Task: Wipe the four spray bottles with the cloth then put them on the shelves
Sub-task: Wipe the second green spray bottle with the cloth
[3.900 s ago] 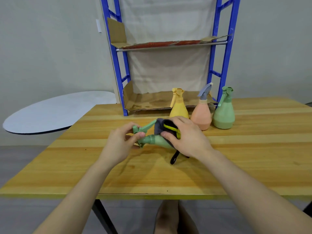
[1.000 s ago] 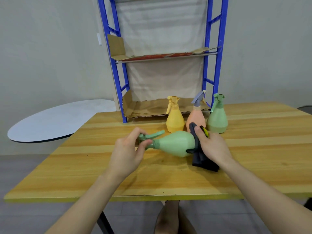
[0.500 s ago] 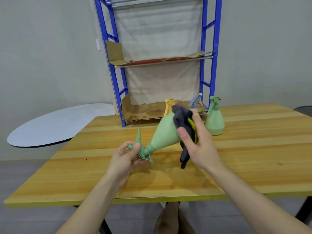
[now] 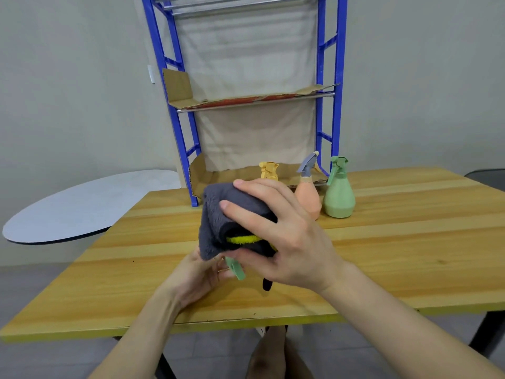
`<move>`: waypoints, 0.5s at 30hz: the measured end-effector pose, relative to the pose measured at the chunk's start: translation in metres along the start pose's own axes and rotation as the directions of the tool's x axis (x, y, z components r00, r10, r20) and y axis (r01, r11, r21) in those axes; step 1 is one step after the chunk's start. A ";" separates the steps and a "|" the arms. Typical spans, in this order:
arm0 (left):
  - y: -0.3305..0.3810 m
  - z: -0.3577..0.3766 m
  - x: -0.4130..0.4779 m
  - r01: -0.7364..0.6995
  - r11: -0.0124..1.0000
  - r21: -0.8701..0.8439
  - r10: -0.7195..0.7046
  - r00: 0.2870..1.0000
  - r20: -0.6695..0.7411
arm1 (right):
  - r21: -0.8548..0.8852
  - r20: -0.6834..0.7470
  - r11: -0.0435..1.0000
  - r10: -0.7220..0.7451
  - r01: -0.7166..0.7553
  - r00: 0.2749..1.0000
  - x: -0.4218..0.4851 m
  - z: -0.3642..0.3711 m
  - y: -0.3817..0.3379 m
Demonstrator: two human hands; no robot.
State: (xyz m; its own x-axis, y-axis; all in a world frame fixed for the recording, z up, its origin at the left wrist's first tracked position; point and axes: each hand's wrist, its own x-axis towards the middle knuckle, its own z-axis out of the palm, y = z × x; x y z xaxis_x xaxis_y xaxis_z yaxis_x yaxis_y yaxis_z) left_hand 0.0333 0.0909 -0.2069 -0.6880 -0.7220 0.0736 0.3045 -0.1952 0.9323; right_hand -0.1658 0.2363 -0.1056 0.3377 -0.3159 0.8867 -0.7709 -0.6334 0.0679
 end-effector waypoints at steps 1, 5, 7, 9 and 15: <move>0.000 0.002 -0.002 0.005 1.000 0.027 -0.005 1.000 -0.007 | -0.001 -0.003 1.000 0.017 -0.017 1.000 0.000 0.001 0.001; 0.003 0.019 -0.013 -0.011 0.867 0.498 0.043 0.998 -0.052 | 0.010 0.040 1.000 0.007 -0.007 0.999 -0.005 0.004 0.009; 0.007 0.025 -0.016 -0.012 0.756 0.654 0.042 0.999 -0.030 | 0.016 0.053 1.000 0.019 -0.020 0.998 -0.009 0.003 0.013; 0.012 0.024 -0.017 -0.074 0.673 0.736 0.051 0.997 0.054 | 0.024 0.048 0.999 0.045 -0.046 0.998 -0.015 0.001 0.016; 0.008 0.008 -0.014 -0.129 0.424 0.896 0.247 0.969 0.023 | 0.061 0.111 0.984 0.160 -0.167 0.981 -0.039 -0.002 0.023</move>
State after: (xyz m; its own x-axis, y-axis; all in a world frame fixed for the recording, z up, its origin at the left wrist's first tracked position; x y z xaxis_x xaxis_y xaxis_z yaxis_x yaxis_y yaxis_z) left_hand 0.0401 0.1052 -0.1979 -0.6063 -0.7325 0.3096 -0.3721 0.6054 0.7036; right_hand -0.1973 0.2354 -0.1381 0.2683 -0.4894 0.8298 -0.7822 -0.6134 -0.1089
